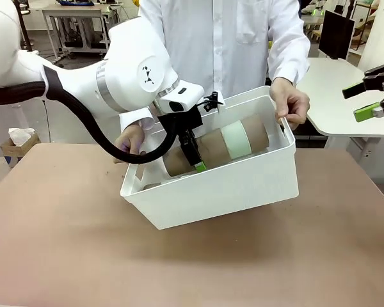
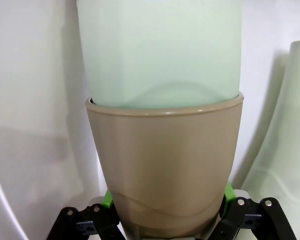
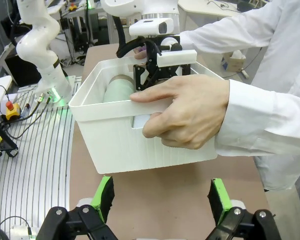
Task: Stack the cups and store them in the basket.
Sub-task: Place the stack of Reusable plastic cups into the Pantry Basket.
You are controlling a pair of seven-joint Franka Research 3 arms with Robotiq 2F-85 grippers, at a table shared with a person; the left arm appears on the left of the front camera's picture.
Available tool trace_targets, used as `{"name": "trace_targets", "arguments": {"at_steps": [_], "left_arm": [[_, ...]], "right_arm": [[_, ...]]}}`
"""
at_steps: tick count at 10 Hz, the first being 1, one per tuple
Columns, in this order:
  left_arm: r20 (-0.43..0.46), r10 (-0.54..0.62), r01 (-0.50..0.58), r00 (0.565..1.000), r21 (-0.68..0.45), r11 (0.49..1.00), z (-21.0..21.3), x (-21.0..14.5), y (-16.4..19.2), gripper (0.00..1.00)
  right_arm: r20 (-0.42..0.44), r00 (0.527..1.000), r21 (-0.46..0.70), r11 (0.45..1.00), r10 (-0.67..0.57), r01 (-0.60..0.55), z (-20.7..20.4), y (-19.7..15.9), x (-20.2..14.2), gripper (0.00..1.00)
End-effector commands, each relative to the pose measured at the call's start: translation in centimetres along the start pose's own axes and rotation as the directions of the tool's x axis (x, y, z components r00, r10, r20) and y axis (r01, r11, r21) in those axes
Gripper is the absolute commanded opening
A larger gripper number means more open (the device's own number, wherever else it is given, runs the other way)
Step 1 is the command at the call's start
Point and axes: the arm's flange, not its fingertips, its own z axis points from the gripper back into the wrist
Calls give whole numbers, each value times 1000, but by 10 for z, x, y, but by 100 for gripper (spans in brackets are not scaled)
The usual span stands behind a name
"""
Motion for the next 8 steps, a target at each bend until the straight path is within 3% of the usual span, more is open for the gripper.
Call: {"name": "trace_targets", "arguments": {"at_steps": [1,2,3,8], "left_arm": [[-7,9,-9,1000,42,999,0,5,-1,85],[-4,13,-12,1000,55,998,-1,6,0,85],[-4,-8,8,1000,37,999,-1,5,-1,100],[25,-12,13,1000,-25,1000,25,1,-12,100]], "right_arm": [[26,1000,-1,1000,-2,2,-2,2,1,100],[26,1000,-1,1000,-2,2,-2,2,1,100],[26,1000,-1,1000,-2,2,-2,2,1,100],[26,1000,-1,1000,-2,2,-2,2,1,100]]}}
